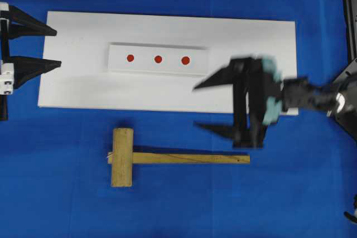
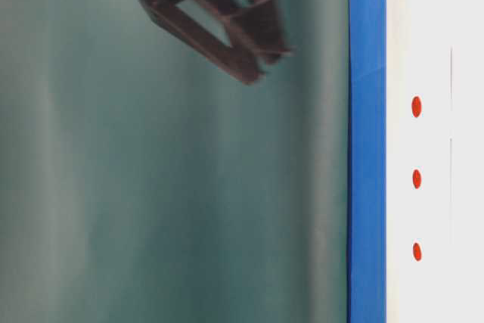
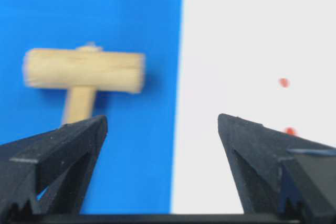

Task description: Hit the mark with a hammer.

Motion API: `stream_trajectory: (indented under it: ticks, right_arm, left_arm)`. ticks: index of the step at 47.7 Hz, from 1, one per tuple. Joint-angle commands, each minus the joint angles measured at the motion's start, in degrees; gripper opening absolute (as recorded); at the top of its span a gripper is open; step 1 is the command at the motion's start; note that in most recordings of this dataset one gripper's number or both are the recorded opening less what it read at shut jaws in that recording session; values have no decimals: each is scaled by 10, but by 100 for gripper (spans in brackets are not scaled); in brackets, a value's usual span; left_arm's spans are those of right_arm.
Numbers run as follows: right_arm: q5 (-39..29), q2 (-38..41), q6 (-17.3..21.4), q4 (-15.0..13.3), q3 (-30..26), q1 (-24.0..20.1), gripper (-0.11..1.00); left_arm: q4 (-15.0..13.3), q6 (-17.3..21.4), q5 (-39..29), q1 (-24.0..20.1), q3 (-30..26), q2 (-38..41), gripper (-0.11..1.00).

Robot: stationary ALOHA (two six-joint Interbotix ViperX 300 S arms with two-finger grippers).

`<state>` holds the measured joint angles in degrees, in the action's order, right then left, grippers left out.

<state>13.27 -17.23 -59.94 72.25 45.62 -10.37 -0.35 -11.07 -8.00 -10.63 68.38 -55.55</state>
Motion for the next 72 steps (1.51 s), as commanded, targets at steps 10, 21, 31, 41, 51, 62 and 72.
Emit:
stream_trajectory:
  ticks: [10, 21, 31, 41, 51, 62, 72]
  right_arm:
    - [-39, -107, -26, -1, 44, 60, 85]
    - [-40, -213, -33, -2, 106, 62, 84]
    - [-40, -313, -33, -1, 189, 67, 84]
    - [-39, -386, -30, 1, 258, 66, 84]
    - [-38, -436, -29, 5, 319, 67, 81]
    - [-35, -475, -28, 14, 350, 66, 80]
    - [-35, -475, -27, 14, 350, 67, 80]
  left_arm:
    - [-1, 47, -4, 3, -5, -31, 85]
    - [-1, 94, -4, 3, 3, -62, 85]
    - [-1, 116, -4, 4, 18, -93, 85]
    - [-1, 121, -14, 14, 47, -132, 85]
    - [-1, 122, -14, 47, 71, -165, 85]
    - [-1, 122, -14, 62, 91, -172, 83]
    - [0, 122, -13, 62, 93, -175, 81]
